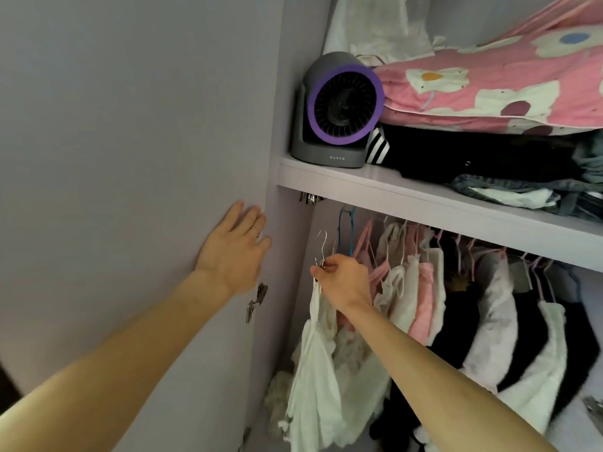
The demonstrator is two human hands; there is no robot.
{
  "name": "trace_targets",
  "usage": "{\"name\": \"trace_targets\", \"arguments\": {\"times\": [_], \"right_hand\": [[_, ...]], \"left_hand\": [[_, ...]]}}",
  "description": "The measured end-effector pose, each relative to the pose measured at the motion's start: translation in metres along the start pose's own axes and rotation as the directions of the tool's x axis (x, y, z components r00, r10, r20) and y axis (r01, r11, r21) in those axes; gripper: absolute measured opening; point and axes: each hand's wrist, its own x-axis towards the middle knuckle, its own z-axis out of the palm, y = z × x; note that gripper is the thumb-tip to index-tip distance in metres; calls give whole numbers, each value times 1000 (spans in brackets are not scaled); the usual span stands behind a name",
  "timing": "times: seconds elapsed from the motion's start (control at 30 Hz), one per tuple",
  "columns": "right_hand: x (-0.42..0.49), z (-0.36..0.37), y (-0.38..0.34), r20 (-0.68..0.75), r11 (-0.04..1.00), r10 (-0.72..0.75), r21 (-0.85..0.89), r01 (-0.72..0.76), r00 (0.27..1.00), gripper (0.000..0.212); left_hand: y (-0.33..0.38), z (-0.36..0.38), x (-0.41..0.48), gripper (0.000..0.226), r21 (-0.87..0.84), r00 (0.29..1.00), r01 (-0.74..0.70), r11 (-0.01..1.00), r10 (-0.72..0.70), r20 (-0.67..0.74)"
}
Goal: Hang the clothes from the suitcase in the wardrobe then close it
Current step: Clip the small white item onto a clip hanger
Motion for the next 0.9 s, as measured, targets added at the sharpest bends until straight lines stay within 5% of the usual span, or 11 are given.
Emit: {"name": "trace_targets", "arguments": {"times": [0.37, 0.9], "right_hand": [[164, 56, 50, -290, 995, 56, -58, -76, 955, 25], [275, 57, 29, -487, 972, 44, -180, -149, 873, 26]], "left_hand": [[20, 57, 79, 63, 443, 981, 180, 878, -128, -146], [23, 74, 93, 63, 501, 959, 221, 837, -92, -269]]}}
